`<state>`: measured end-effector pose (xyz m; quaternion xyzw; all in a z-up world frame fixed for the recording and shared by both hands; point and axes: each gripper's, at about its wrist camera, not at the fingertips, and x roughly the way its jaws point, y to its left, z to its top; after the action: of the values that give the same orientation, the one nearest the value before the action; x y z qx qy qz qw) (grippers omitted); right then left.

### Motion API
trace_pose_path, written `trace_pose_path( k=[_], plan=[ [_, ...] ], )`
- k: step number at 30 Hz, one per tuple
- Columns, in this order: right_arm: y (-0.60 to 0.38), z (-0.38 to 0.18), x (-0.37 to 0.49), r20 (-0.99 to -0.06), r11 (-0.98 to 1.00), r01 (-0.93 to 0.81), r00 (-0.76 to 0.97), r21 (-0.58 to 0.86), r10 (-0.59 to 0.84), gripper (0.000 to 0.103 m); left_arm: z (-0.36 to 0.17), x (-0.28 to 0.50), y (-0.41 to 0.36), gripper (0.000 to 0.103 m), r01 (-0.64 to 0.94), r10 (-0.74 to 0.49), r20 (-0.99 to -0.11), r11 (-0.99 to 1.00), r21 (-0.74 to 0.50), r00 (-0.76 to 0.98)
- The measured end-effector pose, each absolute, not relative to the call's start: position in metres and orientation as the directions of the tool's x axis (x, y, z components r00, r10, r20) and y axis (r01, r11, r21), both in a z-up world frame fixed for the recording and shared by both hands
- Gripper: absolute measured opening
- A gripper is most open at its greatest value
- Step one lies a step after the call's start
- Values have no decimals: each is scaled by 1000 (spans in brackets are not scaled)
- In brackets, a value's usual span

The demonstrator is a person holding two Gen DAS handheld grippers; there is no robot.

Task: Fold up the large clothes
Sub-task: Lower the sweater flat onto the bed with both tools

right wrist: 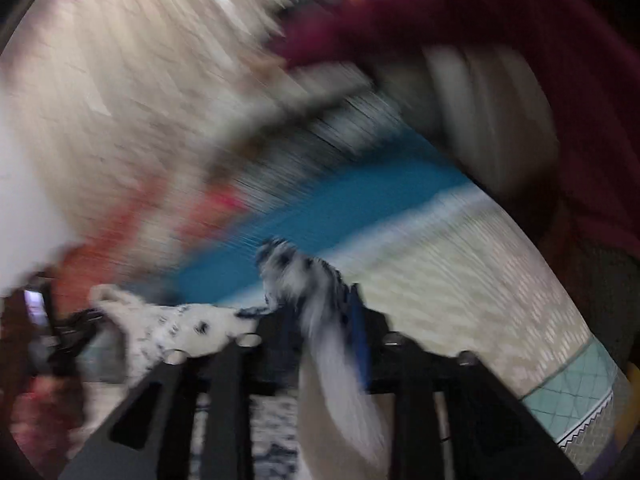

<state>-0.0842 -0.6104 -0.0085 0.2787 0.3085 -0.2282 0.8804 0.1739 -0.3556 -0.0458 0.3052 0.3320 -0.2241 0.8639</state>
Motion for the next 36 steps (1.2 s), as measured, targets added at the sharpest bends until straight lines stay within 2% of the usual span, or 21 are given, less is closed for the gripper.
trace_pose_path(
  k=[2,3,5,8,10,12,13,14,15,16,19,20,21,24,25,27,30,32,33,35,36],
  plan=[
    [-616,-56,-65,-759,731,636,596,247,-262,52,-119,188,-373,10,602,-51,-773,660,450,633],
    [-618,-79,-59,-803,731,648,542,213,-246,52,-137,188,-372,10,594,-28,-774,659,461,632],
    [-618,-97,-61,-836,738,643,506,205,-209,52,-152,191,-365,10,592,-65,-773,685,425,631],
    [-609,-79,-86,-781,762,602,585,238,-217,52,-139,196,-348,11,609,-129,-787,711,351,603],
    [-596,-53,-92,-714,805,502,685,316,-148,52,-124,198,-333,15,627,-193,-800,731,270,569],
    [-569,-42,-66,-722,872,353,691,339,1,52,-102,184,-321,30,652,-267,-798,732,196,540],
    [-558,-43,-50,-744,889,307,666,339,54,52,-88,174,-307,44,671,-320,-786,724,157,529],
    [-546,-49,-30,-768,898,255,628,360,130,52,-78,163,-303,52,686,-352,-778,714,136,520],
    [-535,-60,-10,-785,894,214,584,394,206,52,-68,156,-293,69,709,-394,-771,698,103,500],
    [-524,-75,12,-799,886,193,541,421,262,52,-61,145,-280,80,744,-447,-768,666,57,459],
    [-520,-125,92,-843,851,228,398,473,362,52,-57,123,-245,80,753,-458,-775,657,34,435],
    [-527,-133,109,-850,840,270,393,471,350,52,-57,117,-235,80,751,-465,-775,660,19,428],
    [-539,-132,129,-852,838,305,426,452,304,52,-57,111,-226,80,742,-477,-767,671,-3,429],
    [-584,-88,159,-787,837,463,614,293,-65,52,-75,95,-218,80,730,-494,-788,678,-84,367],
    [-592,-81,157,-769,808,484,636,336,-62,52,-85,91,-219,80,724,-472,-800,686,-70,371],
    [-600,-70,141,-725,746,443,685,498,77,52,-107,91,-220,76,702,-436,-821,709,-61,369],
    [-579,-54,76,-701,807,368,709,461,77,53,-137,104,-211,74,639,-391,-851,764,-87,351],
    [-564,-48,31,-721,865,363,693,345,-3,62,-150,119,-203,68,588,-340,-863,806,-63,374],
    [-555,-49,-7,-731,892,384,675,236,-97,66,-155,133,-199,66,555,-289,-868,832,-19,404],
    [-543,-55,-63,-735,890,442,640,111,-226,87,-158,163,-195,63,495,-194,-859,866,77,473],
    [-538,-60,-91,-737,874,480,619,82,-271,92,-156,186,-192,63,449,-142,-845,885,124,515]
  ],
)
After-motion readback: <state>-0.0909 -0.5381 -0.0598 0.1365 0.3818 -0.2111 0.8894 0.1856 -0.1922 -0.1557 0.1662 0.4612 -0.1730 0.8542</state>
